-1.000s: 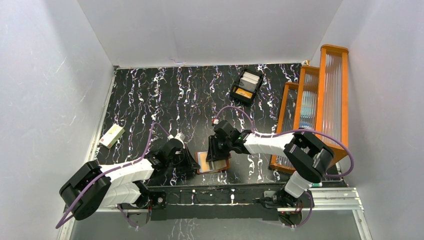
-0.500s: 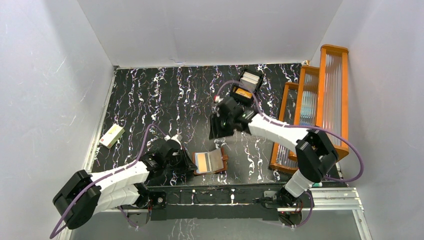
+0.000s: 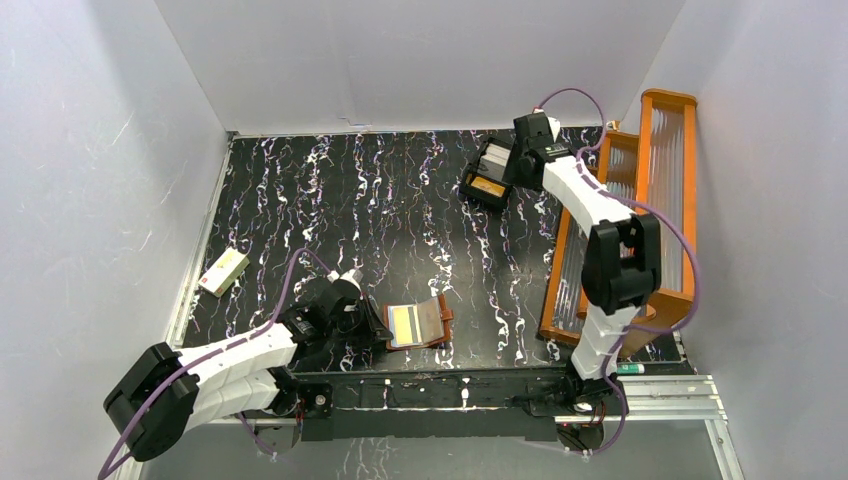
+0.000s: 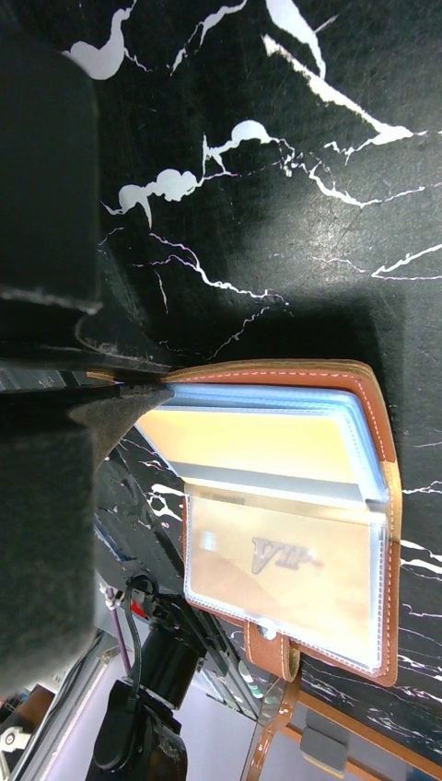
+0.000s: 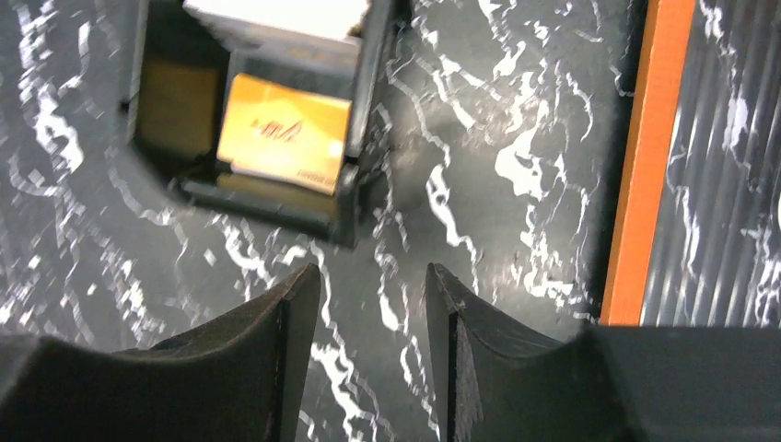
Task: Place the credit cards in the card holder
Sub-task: Move the storage box to the center of the board.
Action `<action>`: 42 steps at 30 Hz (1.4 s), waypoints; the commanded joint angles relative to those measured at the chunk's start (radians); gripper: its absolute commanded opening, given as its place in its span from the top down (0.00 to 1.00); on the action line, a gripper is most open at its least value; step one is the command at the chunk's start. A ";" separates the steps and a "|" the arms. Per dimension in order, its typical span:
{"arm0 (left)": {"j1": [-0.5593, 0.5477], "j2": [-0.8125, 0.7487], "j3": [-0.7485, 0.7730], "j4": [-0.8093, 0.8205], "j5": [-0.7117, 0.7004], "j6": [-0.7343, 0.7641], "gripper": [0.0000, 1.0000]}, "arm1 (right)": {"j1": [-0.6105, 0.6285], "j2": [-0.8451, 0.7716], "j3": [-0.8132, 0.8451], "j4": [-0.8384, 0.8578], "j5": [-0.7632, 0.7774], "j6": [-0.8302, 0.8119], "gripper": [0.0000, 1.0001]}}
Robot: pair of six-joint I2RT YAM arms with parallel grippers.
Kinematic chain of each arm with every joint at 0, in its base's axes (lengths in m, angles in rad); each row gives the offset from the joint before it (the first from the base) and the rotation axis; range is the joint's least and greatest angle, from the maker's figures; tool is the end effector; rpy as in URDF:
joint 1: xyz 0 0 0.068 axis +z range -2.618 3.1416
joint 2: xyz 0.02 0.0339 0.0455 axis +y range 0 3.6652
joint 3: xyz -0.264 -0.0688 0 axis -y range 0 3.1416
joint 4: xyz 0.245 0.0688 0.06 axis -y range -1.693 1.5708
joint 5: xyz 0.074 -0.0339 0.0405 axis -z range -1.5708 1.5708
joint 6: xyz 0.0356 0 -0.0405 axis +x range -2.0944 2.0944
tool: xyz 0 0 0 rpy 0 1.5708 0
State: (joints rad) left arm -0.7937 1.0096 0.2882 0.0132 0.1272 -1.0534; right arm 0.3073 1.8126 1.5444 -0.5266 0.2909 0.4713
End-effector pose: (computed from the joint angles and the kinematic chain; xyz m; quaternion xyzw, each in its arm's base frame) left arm 0.1273 -0.1359 0.1491 -0.0910 0.9024 -0.3676 0.2055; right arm 0.3949 0.1146 0.2856 0.1297 0.9083 0.0180 0.3973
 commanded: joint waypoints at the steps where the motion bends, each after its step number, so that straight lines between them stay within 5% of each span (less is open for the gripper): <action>1: 0.002 -0.014 0.031 -0.033 -0.010 0.021 1.00 | -0.028 0.115 0.141 -0.035 0.033 0.029 0.46; 12: 0.002 -0.005 0.046 -0.053 -0.028 0.042 1.00 | -0.070 0.321 0.285 -0.013 -0.030 0.040 0.48; 17: 0.002 -0.004 0.066 -0.071 -0.040 0.053 1.00 | -0.070 0.366 0.328 -0.060 -0.008 0.038 0.59; 25: 0.002 0.013 0.082 -0.068 -0.043 0.066 1.00 | -0.065 0.305 0.280 -0.110 -0.044 0.088 0.76; 42: 0.002 0.032 0.086 -0.043 -0.038 0.082 1.00 | 0.084 0.056 -0.070 -0.232 0.002 0.265 0.72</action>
State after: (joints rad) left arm -0.7940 1.0340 0.3435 -0.0372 0.0929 -0.9909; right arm 0.3363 1.9888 1.5745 -0.7025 0.3077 0.6483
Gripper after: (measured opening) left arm 0.024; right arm 0.272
